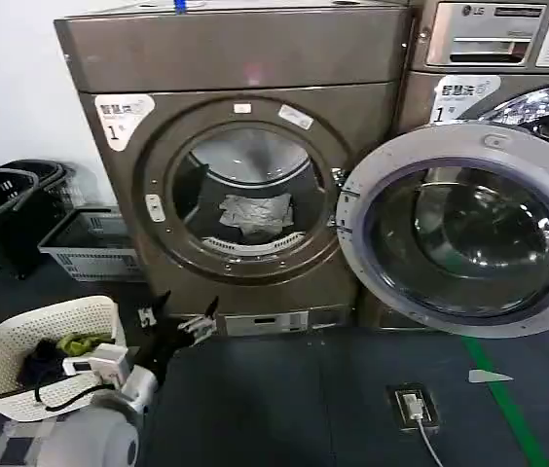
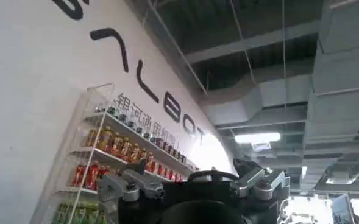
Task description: Grasp the clothes from the dryer.
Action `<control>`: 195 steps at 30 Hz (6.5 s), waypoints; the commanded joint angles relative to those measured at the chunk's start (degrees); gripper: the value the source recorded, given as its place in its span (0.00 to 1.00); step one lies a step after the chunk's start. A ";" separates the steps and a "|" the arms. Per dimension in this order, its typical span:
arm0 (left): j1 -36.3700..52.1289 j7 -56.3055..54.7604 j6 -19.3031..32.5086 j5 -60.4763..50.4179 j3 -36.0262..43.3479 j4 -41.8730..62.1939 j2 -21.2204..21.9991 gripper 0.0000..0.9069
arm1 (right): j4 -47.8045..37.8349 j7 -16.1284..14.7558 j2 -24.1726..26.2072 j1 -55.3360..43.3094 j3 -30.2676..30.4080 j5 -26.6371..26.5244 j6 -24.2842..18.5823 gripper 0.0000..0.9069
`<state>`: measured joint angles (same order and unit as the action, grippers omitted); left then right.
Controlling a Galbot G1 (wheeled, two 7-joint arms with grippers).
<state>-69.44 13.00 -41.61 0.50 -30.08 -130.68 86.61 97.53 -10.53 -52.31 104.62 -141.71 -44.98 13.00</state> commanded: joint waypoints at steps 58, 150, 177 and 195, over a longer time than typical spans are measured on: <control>0.05 0.95 0.49 0.22 -0.08 -0.52 -0.70 1.00 | 1.22 -4.36 -1.16 -0.36 0.51 0.18 -1.05 1.00; 0.19 1.72 0.79 0.44 -0.43 -0.31 -0.40 1.00 | 1.40 -6.21 -1.45 -1.63 1.21 -0.19 -0.56 1.00; 0.30 1.95 0.77 0.49 -0.41 -0.73 -0.62 1.00 | 1.95 -5.46 -1.80 -1.23 0.10 -0.08 0.06 1.00; 9.55 0.67 4.25 1.51 1.38 10.99 -0.73 1.00 | 4.44 -2.90 -0.76 0.75 -3.04 3.13 0.27 1.00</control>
<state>-65.12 14.41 -38.91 1.27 -29.80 -126.64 85.87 101.48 -14.88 -53.44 105.13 -143.81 -42.64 13.25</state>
